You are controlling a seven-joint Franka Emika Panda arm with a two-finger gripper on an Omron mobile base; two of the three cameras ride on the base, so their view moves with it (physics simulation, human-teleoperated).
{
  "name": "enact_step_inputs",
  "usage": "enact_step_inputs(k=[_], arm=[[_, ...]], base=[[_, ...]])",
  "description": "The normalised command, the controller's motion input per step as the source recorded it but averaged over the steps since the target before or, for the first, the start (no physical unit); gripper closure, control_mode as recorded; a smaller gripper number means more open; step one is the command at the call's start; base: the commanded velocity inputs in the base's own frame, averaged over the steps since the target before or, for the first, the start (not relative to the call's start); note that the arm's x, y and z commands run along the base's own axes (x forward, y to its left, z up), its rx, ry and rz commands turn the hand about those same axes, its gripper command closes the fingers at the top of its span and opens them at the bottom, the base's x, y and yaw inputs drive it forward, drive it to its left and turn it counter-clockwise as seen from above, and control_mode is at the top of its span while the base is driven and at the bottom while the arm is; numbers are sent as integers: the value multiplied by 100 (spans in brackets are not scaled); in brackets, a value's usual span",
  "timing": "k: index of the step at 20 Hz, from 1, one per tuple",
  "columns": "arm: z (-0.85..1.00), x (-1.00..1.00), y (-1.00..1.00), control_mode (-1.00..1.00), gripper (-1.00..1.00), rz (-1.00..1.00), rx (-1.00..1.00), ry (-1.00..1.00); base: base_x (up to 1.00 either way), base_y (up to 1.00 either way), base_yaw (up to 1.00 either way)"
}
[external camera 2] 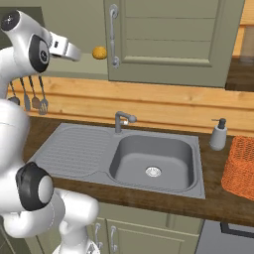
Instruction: Open the cabinet, pick up the bread from the cabinet and place it in the basket. Then move the basket to the dining counter.
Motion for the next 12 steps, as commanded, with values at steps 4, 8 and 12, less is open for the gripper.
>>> enact_step_inputs(k=[4,8,12], arm=[[0,46,-24,-100,-100,0,0,3],[0,51,-7,-100,-100,0,0,1],[-5,60,0,-100,-100,0,0,0]], base=[[0,0,0],[0,0,0],[0,0,0]])
